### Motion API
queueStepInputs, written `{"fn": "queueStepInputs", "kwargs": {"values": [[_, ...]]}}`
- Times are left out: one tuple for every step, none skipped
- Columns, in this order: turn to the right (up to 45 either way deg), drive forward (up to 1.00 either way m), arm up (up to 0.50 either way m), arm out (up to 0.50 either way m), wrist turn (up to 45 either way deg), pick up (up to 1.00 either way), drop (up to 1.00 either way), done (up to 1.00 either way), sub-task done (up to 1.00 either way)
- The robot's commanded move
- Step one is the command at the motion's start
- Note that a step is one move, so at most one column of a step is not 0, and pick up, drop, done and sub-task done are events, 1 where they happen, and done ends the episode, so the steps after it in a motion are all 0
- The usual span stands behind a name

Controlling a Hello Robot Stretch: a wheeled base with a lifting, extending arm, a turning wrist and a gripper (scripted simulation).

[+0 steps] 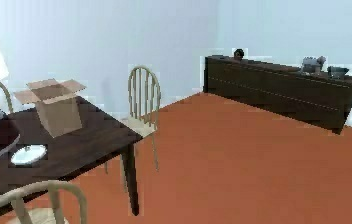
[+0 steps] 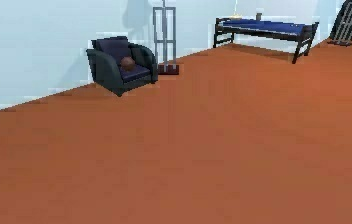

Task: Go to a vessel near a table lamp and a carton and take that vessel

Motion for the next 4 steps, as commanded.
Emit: {"fn": "queueStepInputs", "kwargs": {"values": [[21.0,0.00,0.00,0.00,0.0,0.00,0.00,0.00,0.00],[0.0,0.05,0.00,0.00,0.0,0.00,0.00,0.00,0.00],[-45.0,0.00,0.00,0.00,0.0,0.00,0.00,0.00,0.00],[45.0,0.00,0.00,0.00,0.0,0.00,0.00,0.00,0.00]]}}
